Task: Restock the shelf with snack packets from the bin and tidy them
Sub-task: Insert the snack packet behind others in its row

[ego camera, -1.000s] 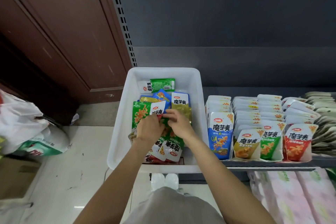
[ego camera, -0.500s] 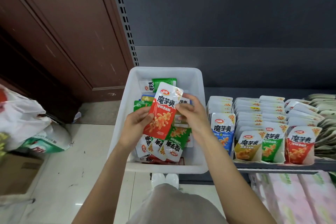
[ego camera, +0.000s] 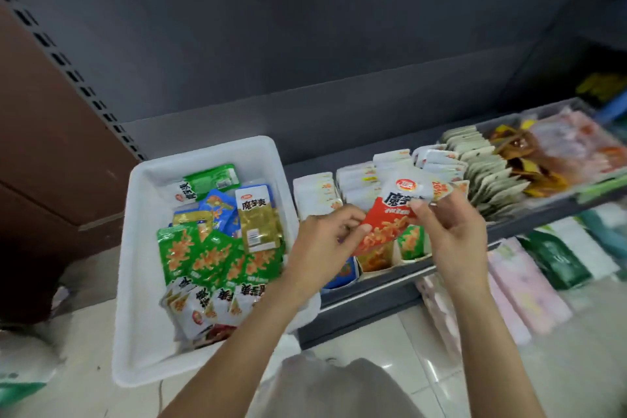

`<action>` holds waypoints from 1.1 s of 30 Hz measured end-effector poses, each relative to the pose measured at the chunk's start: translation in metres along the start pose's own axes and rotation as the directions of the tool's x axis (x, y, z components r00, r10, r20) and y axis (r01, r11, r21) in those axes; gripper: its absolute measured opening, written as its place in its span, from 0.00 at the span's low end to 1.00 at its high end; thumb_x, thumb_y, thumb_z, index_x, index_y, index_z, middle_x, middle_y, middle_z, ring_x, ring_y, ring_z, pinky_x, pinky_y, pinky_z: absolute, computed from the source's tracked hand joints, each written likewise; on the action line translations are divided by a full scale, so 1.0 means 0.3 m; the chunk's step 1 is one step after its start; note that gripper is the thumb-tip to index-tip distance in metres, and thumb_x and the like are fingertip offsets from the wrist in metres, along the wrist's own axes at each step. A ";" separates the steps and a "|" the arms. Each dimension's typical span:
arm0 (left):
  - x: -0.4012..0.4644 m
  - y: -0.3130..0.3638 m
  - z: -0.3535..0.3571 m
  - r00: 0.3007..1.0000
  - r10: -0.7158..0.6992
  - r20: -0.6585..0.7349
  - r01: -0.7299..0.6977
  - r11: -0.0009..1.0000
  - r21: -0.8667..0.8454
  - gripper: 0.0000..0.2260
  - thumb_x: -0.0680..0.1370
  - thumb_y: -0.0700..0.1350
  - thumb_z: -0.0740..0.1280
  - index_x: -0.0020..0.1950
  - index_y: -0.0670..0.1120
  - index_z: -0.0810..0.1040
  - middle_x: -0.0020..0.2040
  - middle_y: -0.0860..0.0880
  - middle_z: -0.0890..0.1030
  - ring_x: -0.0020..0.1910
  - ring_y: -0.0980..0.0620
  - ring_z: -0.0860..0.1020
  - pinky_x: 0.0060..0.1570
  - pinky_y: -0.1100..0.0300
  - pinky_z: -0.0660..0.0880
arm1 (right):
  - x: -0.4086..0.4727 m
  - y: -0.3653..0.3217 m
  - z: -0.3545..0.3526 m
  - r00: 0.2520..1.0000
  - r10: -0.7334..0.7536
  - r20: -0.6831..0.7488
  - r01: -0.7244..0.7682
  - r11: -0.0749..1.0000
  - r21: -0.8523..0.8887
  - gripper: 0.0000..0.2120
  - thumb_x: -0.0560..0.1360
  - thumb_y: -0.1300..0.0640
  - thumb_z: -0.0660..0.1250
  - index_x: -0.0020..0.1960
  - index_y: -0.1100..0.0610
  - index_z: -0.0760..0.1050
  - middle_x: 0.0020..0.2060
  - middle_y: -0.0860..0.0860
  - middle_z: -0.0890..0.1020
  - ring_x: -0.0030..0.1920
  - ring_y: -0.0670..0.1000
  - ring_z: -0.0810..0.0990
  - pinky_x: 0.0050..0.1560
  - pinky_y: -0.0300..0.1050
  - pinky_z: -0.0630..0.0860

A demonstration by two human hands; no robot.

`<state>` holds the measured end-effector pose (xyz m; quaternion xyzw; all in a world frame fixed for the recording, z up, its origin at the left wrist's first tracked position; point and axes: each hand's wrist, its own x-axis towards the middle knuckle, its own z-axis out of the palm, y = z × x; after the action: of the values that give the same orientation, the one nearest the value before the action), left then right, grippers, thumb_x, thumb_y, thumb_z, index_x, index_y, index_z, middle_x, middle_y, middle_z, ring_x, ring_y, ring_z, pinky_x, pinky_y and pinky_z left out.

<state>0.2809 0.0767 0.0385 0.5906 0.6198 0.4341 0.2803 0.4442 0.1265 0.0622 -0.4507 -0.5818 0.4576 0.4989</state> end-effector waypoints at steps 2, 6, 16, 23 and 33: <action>0.042 0.022 0.085 0.992 0.120 0.038 -0.123 0.987 0.101 0.06 0.77 0.46 0.68 0.53 0.50 0.80 0.45 0.57 0.83 0.44 0.62 0.81 0.47 0.62 0.79 | 0.001 -0.005 -0.119 0.985 -0.021 -0.171 0.025 0.999 0.023 0.09 0.77 0.64 0.65 0.49 0.50 0.75 0.42 0.41 0.84 0.45 0.39 0.81 0.43 0.35 0.76; 0.125 0.022 0.231 0.942 0.285 0.179 -0.331 0.876 0.351 0.13 0.77 0.46 0.66 0.62 0.51 0.77 0.57 0.53 0.80 0.57 0.53 0.75 0.57 0.57 0.71 | 0.067 0.047 -0.324 0.923 -0.101 -0.371 0.048 0.988 -0.150 0.10 0.77 0.62 0.65 0.47 0.47 0.74 0.39 0.36 0.82 0.42 0.37 0.79 0.47 0.38 0.76; 0.156 -0.035 0.456 0.863 0.197 0.465 -0.478 0.615 0.627 0.19 0.78 0.48 0.63 0.69 0.48 0.71 0.70 0.49 0.70 0.69 0.45 0.64 0.67 0.43 0.54 | 0.165 0.304 -0.290 0.989 -0.003 -0.146 -0.101 0.709 -0.698 0.03 0.77 0.62 0.64 0.50 0.59 0.75 0.39 0.55 0.82 0.39 0.57 0.80 0.36 0.44 0.72; 0.128 -0.011 0.364 0.892 0.284 0.351 -0.427 0.783 0.452 0.16 0.78 0.44 0.63 0.66 0.47 0.73 0.63 0.50 0.76 0.63 0.50 0.70 0.62 0.51 0.69 | 0.022 0.216 -0.247 0.938 -0.203 -0.282 -0.053 0.719 -0.693 0.12 0.77 0.62 0.62 0.59 0.59 0.76 0.52 0.55 0.83 0.46 0.56 0.82 0.45 0.45 0.78; -0.143 -0.067 -0.155 0.812 0.188 -0.553 -0.079 0.974 0.214 0.04 0.78 0.45 0.61 0.49 0.48 0.75 0.38 0.53 0.77 0.37 0.62 0.74 0.38 0.71 0.69 | -0.089 0.095 0.153 0.917 -0.201 0.345 0.329 0.870 -0.366 0.12 0.77 0.60 0.61 0.58 0.55 0.77 0.49 0.46 0.83 0.47 0.42 0.80 0.47 0.36 0.77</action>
<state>0.2374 0.0268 0.0357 0.4991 0.6689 0.5509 -0.0039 0.4031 0.1016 0.0259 -0.3878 -0.7907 0.3113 0.3570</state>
